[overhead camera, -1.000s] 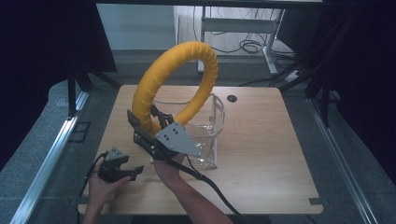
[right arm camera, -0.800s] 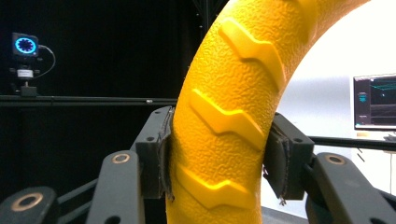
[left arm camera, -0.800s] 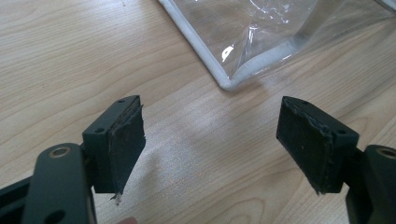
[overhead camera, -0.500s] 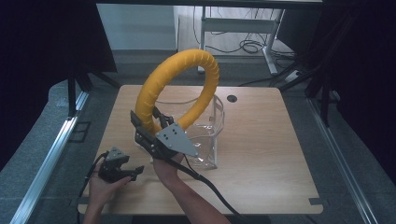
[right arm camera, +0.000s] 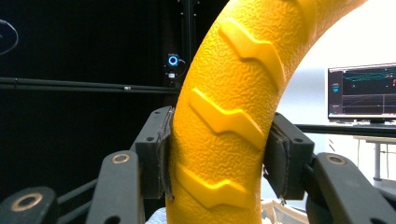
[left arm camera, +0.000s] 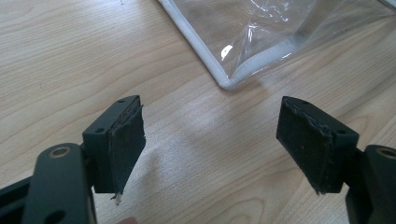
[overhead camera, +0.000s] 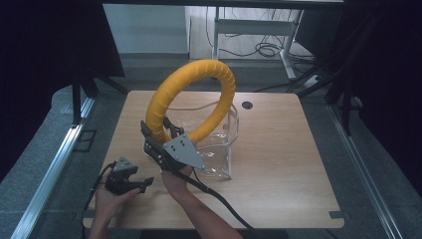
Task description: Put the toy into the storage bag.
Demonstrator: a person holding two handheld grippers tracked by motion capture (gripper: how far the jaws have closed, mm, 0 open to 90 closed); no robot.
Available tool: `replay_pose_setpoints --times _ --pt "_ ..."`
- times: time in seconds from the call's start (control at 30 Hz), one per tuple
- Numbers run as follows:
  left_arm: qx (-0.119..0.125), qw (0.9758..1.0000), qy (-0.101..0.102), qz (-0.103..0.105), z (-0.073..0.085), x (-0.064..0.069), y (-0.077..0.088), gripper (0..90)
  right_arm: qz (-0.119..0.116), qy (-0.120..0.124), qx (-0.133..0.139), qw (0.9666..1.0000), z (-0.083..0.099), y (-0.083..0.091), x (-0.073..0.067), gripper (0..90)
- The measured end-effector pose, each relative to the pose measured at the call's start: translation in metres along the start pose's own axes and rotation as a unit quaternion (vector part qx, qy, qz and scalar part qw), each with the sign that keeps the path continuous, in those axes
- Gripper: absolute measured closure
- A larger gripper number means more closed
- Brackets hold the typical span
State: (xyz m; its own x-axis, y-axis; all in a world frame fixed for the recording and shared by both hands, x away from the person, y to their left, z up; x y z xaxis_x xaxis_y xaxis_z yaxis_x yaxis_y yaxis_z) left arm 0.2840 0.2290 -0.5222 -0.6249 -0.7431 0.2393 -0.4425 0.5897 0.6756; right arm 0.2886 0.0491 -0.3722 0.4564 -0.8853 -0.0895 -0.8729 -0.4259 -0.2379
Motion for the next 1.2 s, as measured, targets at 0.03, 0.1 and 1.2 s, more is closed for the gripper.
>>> replay_pose_setpoints --times 0.03,0.1,1.2 --pt "-0.001 1.0 0.0 0.0 0.0 0.0 0.0 23.5 0.002 0.001 0.001 1.0 0.001 0.0 -0.001 48.3" --pt "0.0 1.0 0.0 0.0 0.0 0.0 0.0 23.5 0.001 0.004 -0.002 1.0 0.004 0.0 -0.002 48.3" --pt "0.002 1.0 0.004 0.001 0.0 0.001 -0.001 23.5 0.005 0.02 -0.081 0.9965 0.046 0.013 0.002 46.4"
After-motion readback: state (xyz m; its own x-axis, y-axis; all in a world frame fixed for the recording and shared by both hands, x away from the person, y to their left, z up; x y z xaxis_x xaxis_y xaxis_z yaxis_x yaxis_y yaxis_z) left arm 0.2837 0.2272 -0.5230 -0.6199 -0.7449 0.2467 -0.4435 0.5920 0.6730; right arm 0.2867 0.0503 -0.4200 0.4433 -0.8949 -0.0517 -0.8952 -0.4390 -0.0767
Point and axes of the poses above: each handheld gripper's, and its own axes: y roughly backward along the jaws, z roughly out of its underside, x roughly to its right, the point moved 2 cm from there along -y, roughly forward along the jaws, and after that the axes turned 11 degrees about z, right-handed, at the moved point
